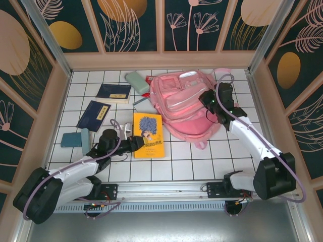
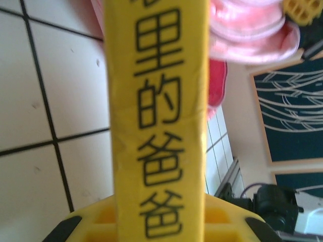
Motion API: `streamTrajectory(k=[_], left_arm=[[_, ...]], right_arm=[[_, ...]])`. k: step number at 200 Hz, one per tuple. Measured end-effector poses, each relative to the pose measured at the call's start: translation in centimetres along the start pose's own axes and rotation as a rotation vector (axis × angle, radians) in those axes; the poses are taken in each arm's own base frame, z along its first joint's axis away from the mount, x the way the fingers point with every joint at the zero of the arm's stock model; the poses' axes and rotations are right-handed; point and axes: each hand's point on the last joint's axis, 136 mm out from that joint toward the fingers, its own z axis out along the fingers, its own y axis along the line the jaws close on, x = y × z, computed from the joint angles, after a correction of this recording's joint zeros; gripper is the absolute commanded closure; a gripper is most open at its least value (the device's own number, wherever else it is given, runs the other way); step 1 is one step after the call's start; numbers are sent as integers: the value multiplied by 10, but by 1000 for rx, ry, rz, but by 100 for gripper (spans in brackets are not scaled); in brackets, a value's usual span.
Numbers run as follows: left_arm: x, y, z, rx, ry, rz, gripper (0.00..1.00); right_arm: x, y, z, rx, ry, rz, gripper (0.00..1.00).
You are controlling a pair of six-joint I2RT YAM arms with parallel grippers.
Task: Pack the student bag
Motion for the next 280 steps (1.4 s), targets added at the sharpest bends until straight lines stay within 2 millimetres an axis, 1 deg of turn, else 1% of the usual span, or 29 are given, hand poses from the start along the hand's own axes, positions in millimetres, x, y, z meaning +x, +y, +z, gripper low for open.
streamTrajectory(k=[20, 47, 75, 107, 128, 145, 163, 181, 209, 231, 250, 280], left_arm=[[13, -2, 6, 6, 47, -24, 100], [20, -10, 11, 32, 71, -66, 100], [23, -28, 19, 79, 89, -109, 100], [27, -50, 34, 125, 115, -153, 100], [31, -60, 52, 144, 138, -188, 100], [32, -66, 71, 154, 160, -217, 100], [30, -74, 91, 175, 174, -243, 100], [26, -80, 110, 186, 184, -277, 100], [16, -82, 142, 179, 186, -330, 100], [9, -76, 167, 166, 175, -361, 100], [3, -74, 179, 162, 157, -366, 100], [-6, -78, 185, 161, 128, -355, 100]], right_arm=[[2, 10, 6, -6, 4, -12, 100], [3, 20, 10, -11, 4, -23, 100], [5, 23, 13, -11, 3, -29, 100], [5, 27, 16, -11, 2, -36, 100], [6, 33, 17, -19, 3, -44, 100], [8, 37, 16, -27, 4, -51, 100], [9, 39, 16, -29, 3, -61, 100], [5, 41, 16, -33, -18, -68, 100], [-2, 46, 15, -54, -50, -68, 100], [-5, 51, 11, -75, -60, -68, 100], [-5, 53, 5, -89, -60, -68, 100], [-9, 59, -4, -111, -75, -66, 100]])
